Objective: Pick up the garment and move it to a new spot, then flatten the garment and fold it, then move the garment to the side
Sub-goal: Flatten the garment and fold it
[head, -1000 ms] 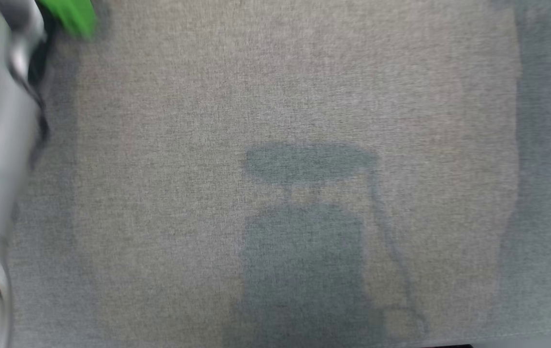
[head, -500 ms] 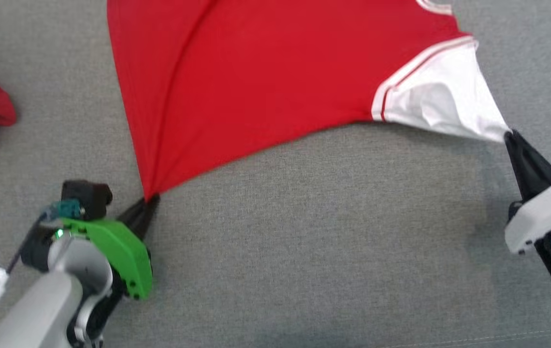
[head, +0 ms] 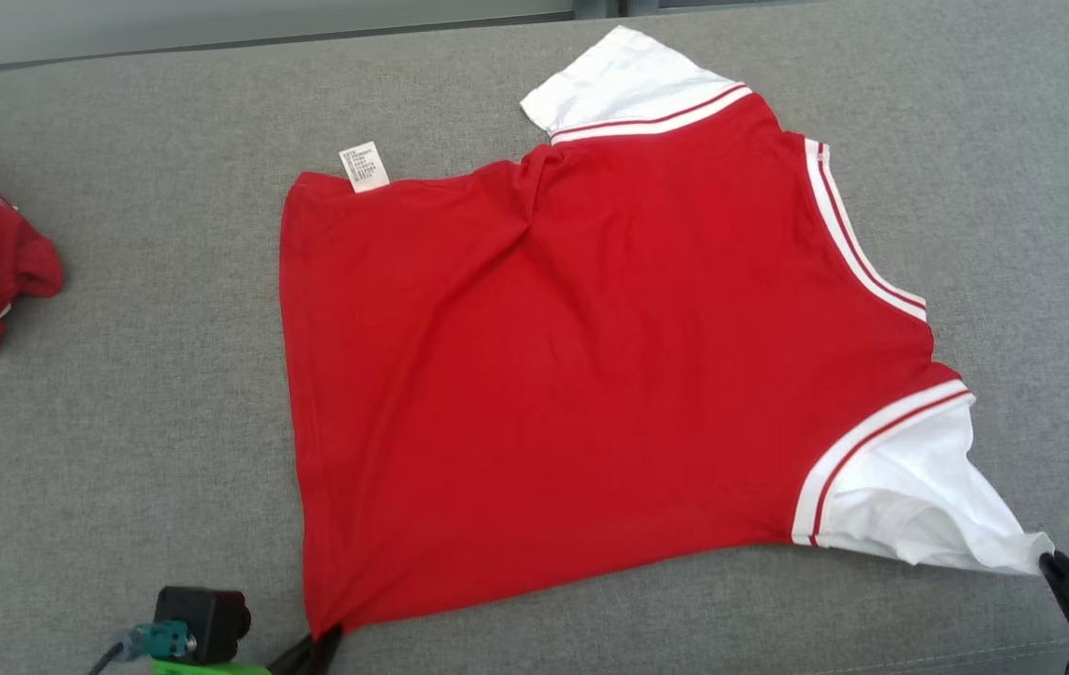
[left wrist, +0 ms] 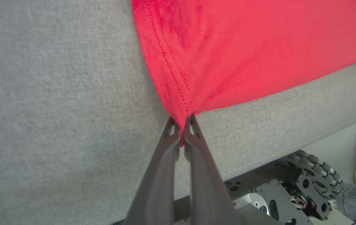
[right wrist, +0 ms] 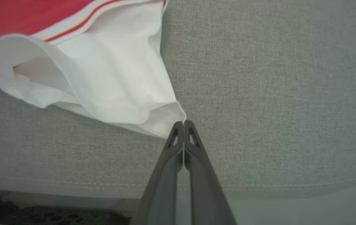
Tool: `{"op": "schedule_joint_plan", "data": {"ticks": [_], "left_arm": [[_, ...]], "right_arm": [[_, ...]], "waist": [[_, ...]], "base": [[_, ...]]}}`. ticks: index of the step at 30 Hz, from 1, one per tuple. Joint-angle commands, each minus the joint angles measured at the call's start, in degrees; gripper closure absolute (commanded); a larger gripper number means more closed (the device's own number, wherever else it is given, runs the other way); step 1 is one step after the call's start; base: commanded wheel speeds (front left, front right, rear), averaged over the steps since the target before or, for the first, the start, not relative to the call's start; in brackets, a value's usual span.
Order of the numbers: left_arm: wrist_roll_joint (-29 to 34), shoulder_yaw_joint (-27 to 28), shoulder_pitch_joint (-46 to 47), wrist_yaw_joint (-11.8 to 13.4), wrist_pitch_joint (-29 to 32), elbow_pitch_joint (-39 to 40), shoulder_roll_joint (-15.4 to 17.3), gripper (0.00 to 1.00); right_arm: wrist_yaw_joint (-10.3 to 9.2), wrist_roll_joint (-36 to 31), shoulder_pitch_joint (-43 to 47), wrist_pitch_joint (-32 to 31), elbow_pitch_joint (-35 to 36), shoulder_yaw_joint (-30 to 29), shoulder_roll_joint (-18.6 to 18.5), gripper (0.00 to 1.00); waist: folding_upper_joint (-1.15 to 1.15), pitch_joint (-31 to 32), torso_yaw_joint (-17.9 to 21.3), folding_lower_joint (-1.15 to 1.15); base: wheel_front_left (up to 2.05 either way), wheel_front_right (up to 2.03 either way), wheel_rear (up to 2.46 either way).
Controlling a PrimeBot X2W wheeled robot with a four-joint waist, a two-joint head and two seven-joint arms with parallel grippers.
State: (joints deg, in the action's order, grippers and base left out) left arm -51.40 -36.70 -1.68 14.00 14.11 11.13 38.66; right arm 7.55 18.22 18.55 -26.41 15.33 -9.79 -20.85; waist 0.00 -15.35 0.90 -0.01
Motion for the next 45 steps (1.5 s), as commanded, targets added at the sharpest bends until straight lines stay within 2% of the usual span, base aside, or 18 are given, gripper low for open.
{"op": "schedule_joint_plan", "data": {"ticks": [1, 8, 14, 17, 22, 26, 32, 36, 37, 38, 39, 40, 43, 45], "left_arm": [[-0.3, -0.2, -1.6, 0.9, 0.6, 1.2, 0.8, 1.00], [-1.2, 0.2, -1.9, 4.3, 4.7, 9.4, 3.2, 1.00], [-3.1, 3.8, 3.3, 4.4, 9.9, 15.0, 7.2, 1.00], [-4.7, 5.4, 7.0, 3.8, 12.7, 16.8, 8.3, 1.00], [-6.9, 6.8, 14.3, 2.8, 17.6, 16.1, 8.2, 1.00], [-7.8, 6.2, 20.6, 1.9, 21.5, 12.7, 6.3, 1.00], [-7.9, 4.7, 27.3, 1.5, 25.4, 5.7, 3.6, 1.00], [-6.0, 3.2, 30.5, 1.0, 25.9, 1.3, 2.3, 1.00], [-5.3, 2.7, 30.9, 0.8, 25.8, 0.6, 2.2, 0.82], [-4.8, 2.3, 30.8, 0.7, 25.5, 0.2, 1.8, 0.58], [-4.7, 2.3, 30.6, 1.0, 25.0, -0.4, 1.3, 0.15], [-4.8, 2.3, 30.2, 1.2, 24.6, -0.9, 1.0, 0.00], [-4.8, 3.1, 28.9, 2.4, 22.2, -2.3, -0.6, 0.00], [-3.8, 2.9, 27.9, 2.7, 20.9, -2.0, -0.2, 0.00]], "right_arm": [[-0.12, 1.3, 1.2, -1.0, 0.6, -0.3, -0.3, 1.00], [-0.11, 4.9, -0.9, -4.3, 4.9, 0.4, -1.2, 1.00], [-0.10, 6.8, -9.5, -8.6, 8.0, 1.9, -4.3, 1.00], [-0.10, 7.4, -15.3, -11.4, 8.8, 2.8, -7.2, 1.00], [-0.09, 8.8, -26.7, -15.0, 5.9, 5.2, -10.0, 1.00], [-0.09, 7.5, -36.0, -16.7, 1.6, 8.4, -11.4, 1.00], [-0.09, 6.4, -45.0, -17.7, -5.5, 13.5, -11.2, 1.00], [-0.10, 5.4, -50.5, -16.4, -10.4, 18.0, -9.5, 1.00], [-0.09, 5.6, -51.3, -15.9, -11.2, 19.1, -9.2, 0.63], [-0.09, 6.1, -51.9, -15.4, -11.9, 20.0, -9.0, 0.47], [-0.10, 6.6, -52.2, -15.2, -12.6, 20.7, -8.7, 0.00], [-0.09, 6.9, -52.5, -15.0, -12.9, 21.5, -8.9, 0.00], [-0.10, 8.1, -51.8, -14.2, -12.7, 22.5, -9.9, 0.00], [-0.10, 8.9, -50.1, -14.0, -11.3, 22.0, -10.7, 0.00]], "waist": [[0.00, -0.3, 0.3, 0.01], [0.00, -2.5, 0.6, 0.01], [0.00, -4.6, 0.5, 0.01], [0.00, -5.7, 0.3, 0.01], [0.00, -7.7, 0.1, 0.01], [0.00, -9.4, 0.0, 0.01], [0.00, -11.2, 0.1, 0.01], [0.00, -12.1, 0.7, 0.01], [0.00, -12.2, 0.8, 0.01], [0.00, -12.2, 0.9, 0.01], [0.00, -12.2, 0.9, 0.01], [0.00, -12.2, 0.9, 0.01], [0.00, -11.6, 0.6, 0.01], [0.00, -11.0, 0.5, 0.01]], "base": [[0.00, 0.00, 0.00], [0.00, 0.00, 0.00], [0.00, 0.00, 0.00], [0.00, 0.00, 0.00], [0.00, 0.00, 0.00], [0.00, 0.00, 0.00], [0.00, 0.00, 0.00], [0.00, 0.00, 0.00], [0.00, 0.00, 0.00], [0.00, 0.00, 0.00], [0.00, 0.00, 0.00], [0.00, 0.00, 0.00], [0.00, 0.00, 0.00], [0.00, 0.00, 0.00]]}}
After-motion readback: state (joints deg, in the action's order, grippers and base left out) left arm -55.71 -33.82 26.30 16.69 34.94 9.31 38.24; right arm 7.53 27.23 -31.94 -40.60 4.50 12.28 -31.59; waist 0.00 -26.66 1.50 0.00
